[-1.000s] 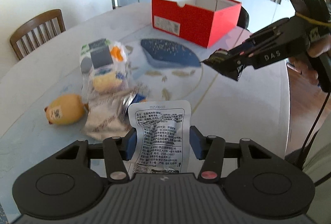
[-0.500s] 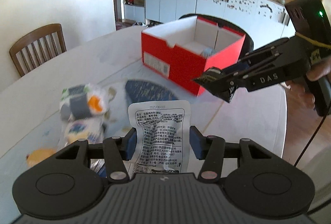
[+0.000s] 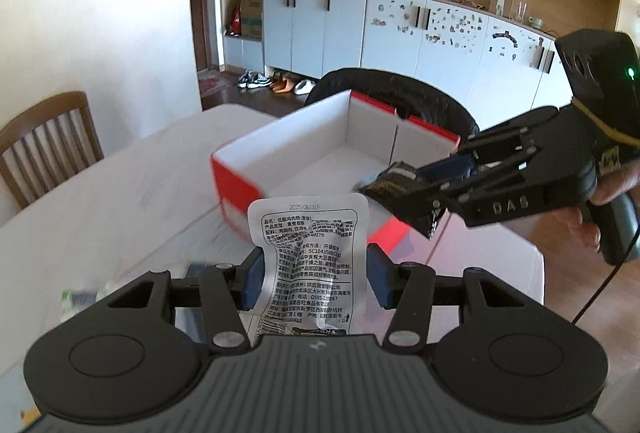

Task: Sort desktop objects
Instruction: 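Carry the white wrapper and black chocolate bar with both grippers into the red box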

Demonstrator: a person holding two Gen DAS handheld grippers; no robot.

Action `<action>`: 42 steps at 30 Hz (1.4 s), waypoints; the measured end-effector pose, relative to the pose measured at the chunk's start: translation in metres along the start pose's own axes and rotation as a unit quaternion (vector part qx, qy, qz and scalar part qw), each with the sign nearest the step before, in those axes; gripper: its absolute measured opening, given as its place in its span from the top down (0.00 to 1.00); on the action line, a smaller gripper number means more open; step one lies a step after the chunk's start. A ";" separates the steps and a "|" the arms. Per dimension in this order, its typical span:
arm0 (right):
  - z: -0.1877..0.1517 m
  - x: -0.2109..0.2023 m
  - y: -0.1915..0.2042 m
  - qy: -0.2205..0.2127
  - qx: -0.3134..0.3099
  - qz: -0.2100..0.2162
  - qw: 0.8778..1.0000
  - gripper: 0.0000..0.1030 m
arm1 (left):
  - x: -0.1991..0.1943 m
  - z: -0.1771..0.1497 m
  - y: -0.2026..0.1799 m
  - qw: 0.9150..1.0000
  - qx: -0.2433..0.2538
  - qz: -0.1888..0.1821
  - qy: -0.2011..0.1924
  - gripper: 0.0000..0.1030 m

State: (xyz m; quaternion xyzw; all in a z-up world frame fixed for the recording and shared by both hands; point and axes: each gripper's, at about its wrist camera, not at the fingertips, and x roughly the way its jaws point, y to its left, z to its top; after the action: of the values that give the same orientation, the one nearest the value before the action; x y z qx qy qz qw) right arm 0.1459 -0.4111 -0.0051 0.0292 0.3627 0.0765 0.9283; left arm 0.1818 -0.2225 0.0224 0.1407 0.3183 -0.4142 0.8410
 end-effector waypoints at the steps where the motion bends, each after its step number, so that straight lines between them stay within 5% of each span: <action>1: 0.002 0.000 -0.006 -0.001 0.001 -0.002 1.000 0.69 | 0.005 0.008 -0.002 1.000 0.001 0.000 -0.002 0.50; 21: 0.020 0.043 -0.061 0.012 -0.008 -0.041 0.999 0.69 | 0.132 0.100 0.013 0.998 -0.042 0.012 0.045 0.50; 42: 0.001 0.120 -0.080 0.099 -0.020 -0.049 0.994 0.69 | 0.237 0.089 0.016 0.989 -0.040 0.042 0.135 0.50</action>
State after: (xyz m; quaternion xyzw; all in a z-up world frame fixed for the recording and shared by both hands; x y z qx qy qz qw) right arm 0.2434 -0.4707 -0.0930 -0.0152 0.4522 0.0404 0.8908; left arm 0.3397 -0.4009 -0.0651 0.1748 0.4395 -0.3421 0.8120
